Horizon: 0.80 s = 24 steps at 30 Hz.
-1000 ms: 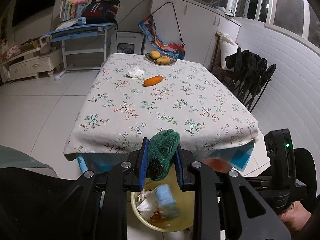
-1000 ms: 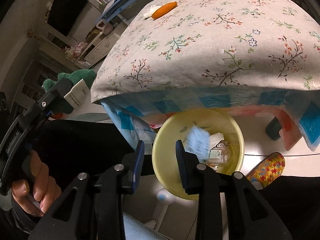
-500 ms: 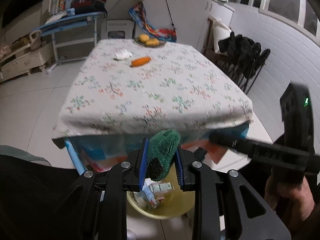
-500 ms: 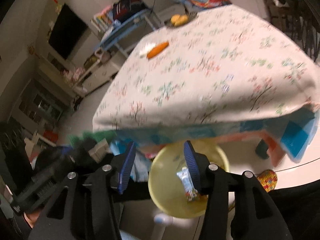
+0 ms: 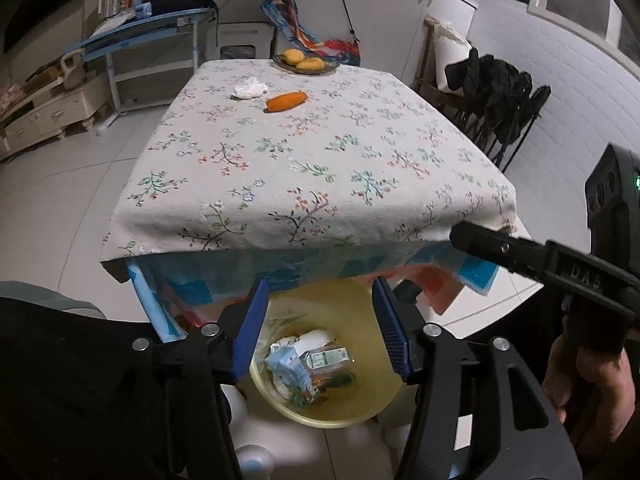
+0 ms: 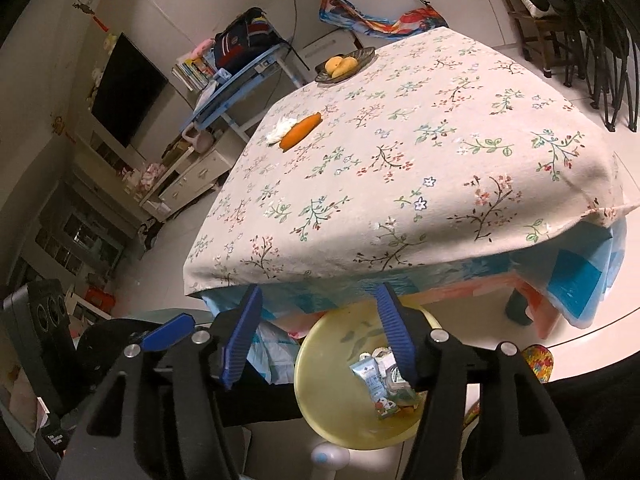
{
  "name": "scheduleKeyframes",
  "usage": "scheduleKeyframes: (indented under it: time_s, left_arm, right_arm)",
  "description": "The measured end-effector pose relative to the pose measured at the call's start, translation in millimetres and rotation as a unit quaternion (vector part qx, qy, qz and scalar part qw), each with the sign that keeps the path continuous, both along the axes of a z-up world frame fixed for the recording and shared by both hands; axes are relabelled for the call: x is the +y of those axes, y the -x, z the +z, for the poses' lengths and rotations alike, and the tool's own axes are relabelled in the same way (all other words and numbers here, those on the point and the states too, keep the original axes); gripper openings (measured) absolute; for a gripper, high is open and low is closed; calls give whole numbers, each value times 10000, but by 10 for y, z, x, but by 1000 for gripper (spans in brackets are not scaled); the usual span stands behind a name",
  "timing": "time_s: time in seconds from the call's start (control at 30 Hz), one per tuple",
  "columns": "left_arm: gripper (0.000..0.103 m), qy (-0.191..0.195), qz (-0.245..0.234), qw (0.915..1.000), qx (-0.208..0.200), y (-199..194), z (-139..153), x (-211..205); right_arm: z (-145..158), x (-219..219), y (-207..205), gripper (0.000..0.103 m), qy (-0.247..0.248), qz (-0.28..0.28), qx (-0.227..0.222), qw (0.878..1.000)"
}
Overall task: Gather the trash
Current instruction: 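Open the right gripper to drop the carton while the left gripper drops the green item, then grasp the orange carrot with the right gripper while the left gripper grasps the white tissue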
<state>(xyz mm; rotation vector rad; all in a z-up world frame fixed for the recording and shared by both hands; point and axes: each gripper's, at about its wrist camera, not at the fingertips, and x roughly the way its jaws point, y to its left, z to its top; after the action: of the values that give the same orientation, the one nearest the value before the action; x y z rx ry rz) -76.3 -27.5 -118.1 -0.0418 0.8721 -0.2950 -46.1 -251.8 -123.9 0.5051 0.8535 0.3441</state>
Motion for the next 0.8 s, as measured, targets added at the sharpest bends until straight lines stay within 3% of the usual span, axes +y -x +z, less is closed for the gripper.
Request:
scheduleKeyframes:
  time_s: [0.5,0.8]
  left_arm:
    - [73,-102,556,9976,-391,-15,121,122]
    - [77,-118,652,9968,-449,-13,139,151]
  right_arm:
    - [2,-41,8,64,38,-89,-30,9999]
    - [17,-37,9,66,96,-104,-85,9999]
